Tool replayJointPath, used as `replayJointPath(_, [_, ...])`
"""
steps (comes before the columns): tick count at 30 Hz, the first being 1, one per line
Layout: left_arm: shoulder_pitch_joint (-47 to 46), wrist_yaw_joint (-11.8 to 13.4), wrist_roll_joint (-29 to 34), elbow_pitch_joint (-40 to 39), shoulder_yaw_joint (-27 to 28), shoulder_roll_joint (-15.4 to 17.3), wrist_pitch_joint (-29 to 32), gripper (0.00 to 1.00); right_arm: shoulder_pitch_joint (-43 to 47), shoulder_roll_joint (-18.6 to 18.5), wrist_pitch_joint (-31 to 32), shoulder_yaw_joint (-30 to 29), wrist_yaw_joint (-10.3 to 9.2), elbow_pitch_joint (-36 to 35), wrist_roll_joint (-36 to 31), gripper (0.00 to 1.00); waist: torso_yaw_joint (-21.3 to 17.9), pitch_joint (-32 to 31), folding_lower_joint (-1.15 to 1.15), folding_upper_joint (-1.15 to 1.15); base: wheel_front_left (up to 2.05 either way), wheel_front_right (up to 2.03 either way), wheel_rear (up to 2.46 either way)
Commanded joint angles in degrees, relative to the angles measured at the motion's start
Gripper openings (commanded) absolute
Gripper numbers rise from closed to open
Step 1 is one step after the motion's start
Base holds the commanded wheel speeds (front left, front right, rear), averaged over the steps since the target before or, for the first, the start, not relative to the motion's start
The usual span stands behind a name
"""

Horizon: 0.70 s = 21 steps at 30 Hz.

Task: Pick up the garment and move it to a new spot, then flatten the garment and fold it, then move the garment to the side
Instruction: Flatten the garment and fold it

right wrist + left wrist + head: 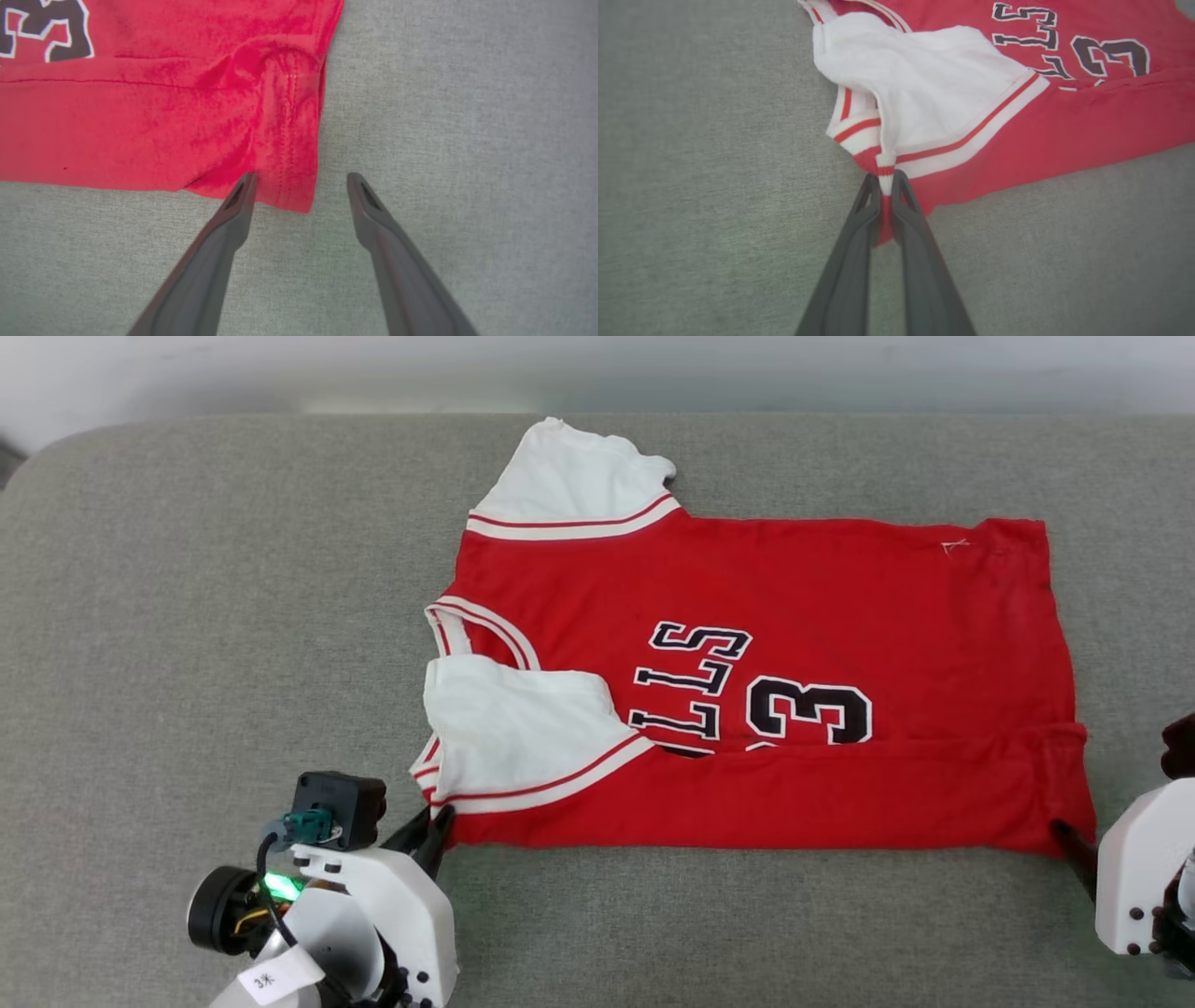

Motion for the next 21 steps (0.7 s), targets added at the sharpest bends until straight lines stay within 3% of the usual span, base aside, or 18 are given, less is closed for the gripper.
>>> replayJointPath(1, [-0.56,0.33,0.27,-0.93,0.04,0.23,-0.32,0.00,-0.79,-0.11,0.16,0.00,-0.02,0.63,-0.44,1.00,0.29,0.32,-0.01,0.00,0.00,0.00,0.00])
replayJointPath(8, [-0.77,1.43,2.06,-7.92,-0.78,0.91,0.98,0.00,-2.97,1.01,1.36,0.24,-0.02,6.54,-1.08,1.00,1.79,2.31,-0.01,0.00,0.00,0.00,0.00])
replayJointPath(15, [-0.72,1.86,1.87,-8.34,-1.29,1.22,2.47,0.00,-3.23,1.08,2.27,3.13,-0.02,12.27,-0.40,1.00,2.47,4.16,-0.01,0.00,0.00,0.00,0.00])
replayJointPath(16, [-0.64,1.79,1.72,-8.12,-1.40,1.22,2.64,0.00,-2.99,1.09,2.55,3.60,-0.01,12.99,-0.05,0.60,2.51,4.27,-0.01,0.00,0.00,0.00,0.00])
replayJointPath(18, [-0.47,1.63,1.32,-7.73,-1.49,1.08,2.76,0.00,-2.88,0.93,2.48,4.33,-0.01,14.02,0.59,0.04,2.56,4.36,-0.01,0.00,0.00,0.00,0.00])
replayJointPath(21, [-0.21,1.41,0.89,-6.92,-1.44,1.06,2.53,0.00,-3.03,0.07,1.81,4.41,-0.02,15.18,1.20,0.00,2.52,4.16,-0.01,0.00,0.00,0.00,0.00])
